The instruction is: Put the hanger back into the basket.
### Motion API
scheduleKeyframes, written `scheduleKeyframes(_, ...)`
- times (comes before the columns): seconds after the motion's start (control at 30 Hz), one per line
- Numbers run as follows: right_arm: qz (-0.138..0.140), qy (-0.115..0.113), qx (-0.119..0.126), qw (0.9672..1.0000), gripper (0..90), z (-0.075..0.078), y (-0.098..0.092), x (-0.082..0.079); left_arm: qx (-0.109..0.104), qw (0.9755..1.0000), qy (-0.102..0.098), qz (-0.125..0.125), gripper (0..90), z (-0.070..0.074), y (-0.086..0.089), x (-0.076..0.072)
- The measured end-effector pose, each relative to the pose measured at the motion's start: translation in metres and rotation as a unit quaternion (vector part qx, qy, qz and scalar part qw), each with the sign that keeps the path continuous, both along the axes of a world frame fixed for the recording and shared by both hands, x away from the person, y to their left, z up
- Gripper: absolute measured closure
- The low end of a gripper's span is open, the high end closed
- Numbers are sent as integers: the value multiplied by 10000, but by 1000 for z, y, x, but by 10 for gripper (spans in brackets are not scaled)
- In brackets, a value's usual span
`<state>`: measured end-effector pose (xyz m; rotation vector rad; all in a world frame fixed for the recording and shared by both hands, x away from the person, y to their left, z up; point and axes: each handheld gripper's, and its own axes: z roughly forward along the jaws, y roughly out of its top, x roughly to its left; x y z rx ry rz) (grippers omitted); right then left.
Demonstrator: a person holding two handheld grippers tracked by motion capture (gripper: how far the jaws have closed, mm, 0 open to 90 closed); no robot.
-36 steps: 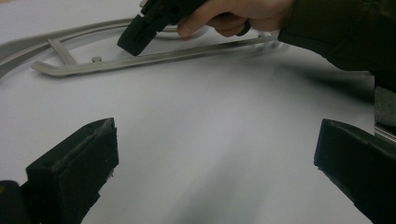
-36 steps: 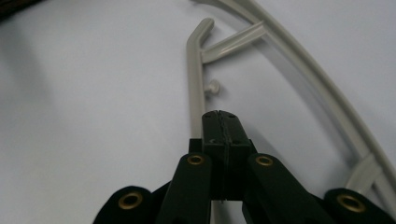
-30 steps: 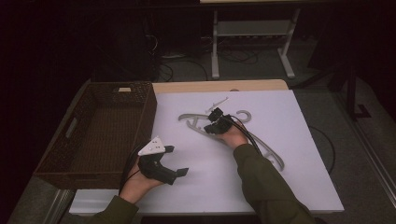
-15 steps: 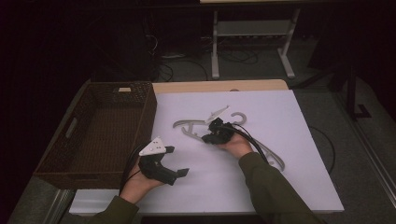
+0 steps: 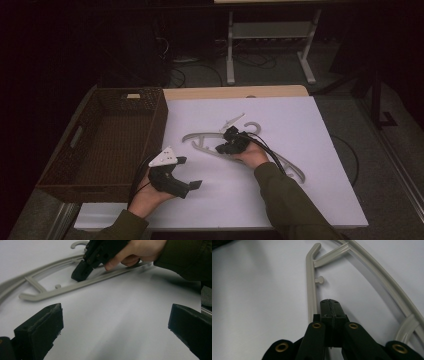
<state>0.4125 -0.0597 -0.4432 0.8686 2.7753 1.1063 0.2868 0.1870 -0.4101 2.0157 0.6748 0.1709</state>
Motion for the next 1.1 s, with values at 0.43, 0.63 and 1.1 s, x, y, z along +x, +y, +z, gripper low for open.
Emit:
scheduleKeyframes(0.43,1534,162,-59,9880,898,3,12,-63,-22,10000,-40,19,0,1,2,0)
scheduleKeyframes(0.63,1818,174,-135,9831,898,2,10,-87,-10,10000,-56,-5,0,1,1,0)
scheduleKeyframes(1.1,972,-177,268,9947,809,32,-57,-103,17,10000,-10,2,0,0,0,0)
